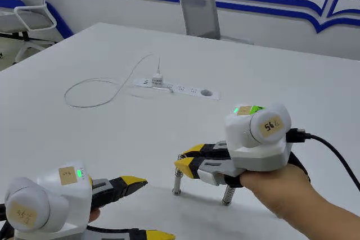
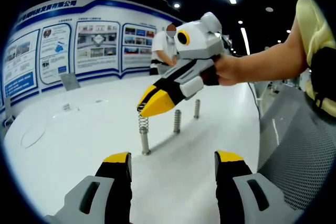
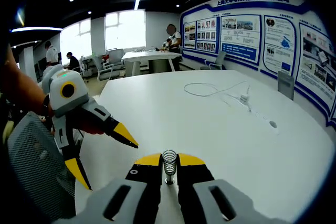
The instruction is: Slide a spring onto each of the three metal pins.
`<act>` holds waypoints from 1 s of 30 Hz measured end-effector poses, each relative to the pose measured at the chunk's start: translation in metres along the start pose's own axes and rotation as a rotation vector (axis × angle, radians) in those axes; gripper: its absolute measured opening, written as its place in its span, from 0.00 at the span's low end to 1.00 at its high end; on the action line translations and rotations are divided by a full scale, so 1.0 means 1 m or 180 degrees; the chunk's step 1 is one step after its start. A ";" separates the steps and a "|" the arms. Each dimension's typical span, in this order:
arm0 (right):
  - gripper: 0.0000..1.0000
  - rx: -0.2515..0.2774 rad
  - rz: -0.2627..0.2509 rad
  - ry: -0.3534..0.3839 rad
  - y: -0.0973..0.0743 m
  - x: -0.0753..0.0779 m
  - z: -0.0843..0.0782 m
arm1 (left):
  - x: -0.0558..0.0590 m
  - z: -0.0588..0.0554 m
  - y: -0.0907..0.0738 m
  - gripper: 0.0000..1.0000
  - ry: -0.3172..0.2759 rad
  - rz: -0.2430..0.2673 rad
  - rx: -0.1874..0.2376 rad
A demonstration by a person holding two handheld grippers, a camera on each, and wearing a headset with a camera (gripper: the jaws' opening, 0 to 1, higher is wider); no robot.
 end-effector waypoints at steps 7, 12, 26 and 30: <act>0.12 -0.0066 0.0027 -0.0001 0.007 -0.001 -0.007 | 0.000 0.000 0.001 0.66 -0.0011 0.0007 -0.0007; 0.12 -0.0117 0.0038 0.0014 0.011 -0.002 -0.012 | 0.000 0.000 0.001 0.67 -0.0026 0.0011 0.0000; 0.12 -0.0272 0.0018 0.0044 0.021 -0.002 -0.025 | -0.002 -0.002 0.002 0.67 -0.0032 0.0010 -0.0017; 0.12 -0.0321 0.0009 0.0048 0.023 -0.002 -0.028 | -0.002 -0.002 0.003 0.67 -0.0041 0.0012 -0.0009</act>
Point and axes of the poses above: the centre of the closed fingertips' face, and the gripper's own axes: y roughly forward along the fingers, x roughly to its right, z roughly out of its top, the point moved 6 cm from there along -y, roughly backward along the fingers, and after that the axes turned 6 degrees about z, right-handed, at the moved point
